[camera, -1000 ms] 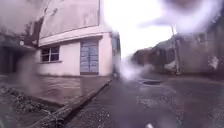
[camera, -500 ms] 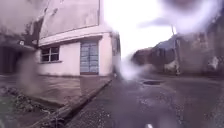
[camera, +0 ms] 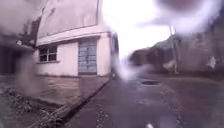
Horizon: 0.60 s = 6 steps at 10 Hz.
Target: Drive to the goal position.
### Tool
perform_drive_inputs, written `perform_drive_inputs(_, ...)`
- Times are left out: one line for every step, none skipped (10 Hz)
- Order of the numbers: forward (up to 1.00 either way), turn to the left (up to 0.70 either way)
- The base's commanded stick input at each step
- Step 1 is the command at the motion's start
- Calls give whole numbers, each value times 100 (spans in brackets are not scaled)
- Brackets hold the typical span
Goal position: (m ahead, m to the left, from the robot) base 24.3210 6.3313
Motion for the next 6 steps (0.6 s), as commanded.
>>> perform_drive_inputs(0, -70)
perform_drive_inputs(0, -70)
perform_drive_inputs(0, -70)
perform_drive_inputs(0, -70)
perform_drive_inputs(0, -70)
perform_drive_inputs(0, -70)
